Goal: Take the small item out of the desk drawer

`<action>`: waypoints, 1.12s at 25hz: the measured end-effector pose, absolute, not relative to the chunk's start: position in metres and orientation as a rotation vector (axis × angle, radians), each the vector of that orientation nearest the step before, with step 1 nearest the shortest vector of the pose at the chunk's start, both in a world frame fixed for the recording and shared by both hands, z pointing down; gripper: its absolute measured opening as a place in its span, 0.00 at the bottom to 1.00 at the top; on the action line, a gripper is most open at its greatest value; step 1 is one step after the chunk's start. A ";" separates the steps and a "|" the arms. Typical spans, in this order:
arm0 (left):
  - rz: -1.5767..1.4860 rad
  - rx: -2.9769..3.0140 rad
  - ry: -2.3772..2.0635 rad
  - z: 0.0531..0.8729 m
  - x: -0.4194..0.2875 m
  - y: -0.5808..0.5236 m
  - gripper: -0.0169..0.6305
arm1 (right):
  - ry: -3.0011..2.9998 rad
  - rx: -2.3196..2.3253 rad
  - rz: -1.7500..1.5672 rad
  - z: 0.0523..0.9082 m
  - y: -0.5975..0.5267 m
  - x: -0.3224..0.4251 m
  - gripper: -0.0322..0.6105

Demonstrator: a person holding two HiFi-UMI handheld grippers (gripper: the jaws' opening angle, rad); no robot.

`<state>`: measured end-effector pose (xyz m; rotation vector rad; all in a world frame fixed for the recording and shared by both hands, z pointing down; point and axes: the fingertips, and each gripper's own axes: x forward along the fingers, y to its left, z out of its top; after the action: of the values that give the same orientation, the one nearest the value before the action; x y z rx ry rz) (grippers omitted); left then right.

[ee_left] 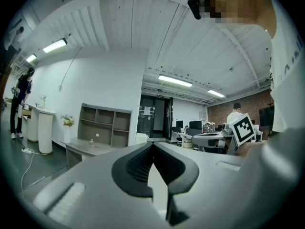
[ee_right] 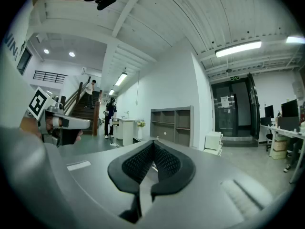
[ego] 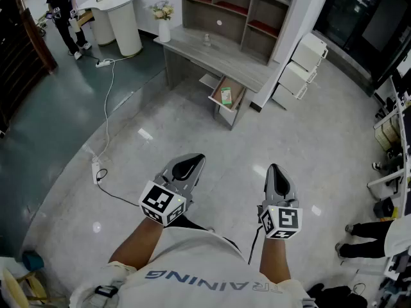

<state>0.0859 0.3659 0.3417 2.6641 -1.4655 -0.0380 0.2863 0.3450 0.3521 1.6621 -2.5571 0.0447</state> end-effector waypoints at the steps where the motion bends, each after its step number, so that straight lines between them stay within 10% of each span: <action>1: -0.038 2.661 -1.467 0.343 0.085 0.369 0.03 | -2.557 1.660 0.044 0.353 0.347 0.285 0.07; 28: -0.049 2.601 -1.456 0.356 0.029 0.357 0.03 | -2.585 1.622 0.131 0.371 0.327 0.231 0.07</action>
<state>0.0294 0.3574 0.3558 2.6010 -1.4558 -0.0492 0.2308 0.3269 0.3706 1.6223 -2.5851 0.1312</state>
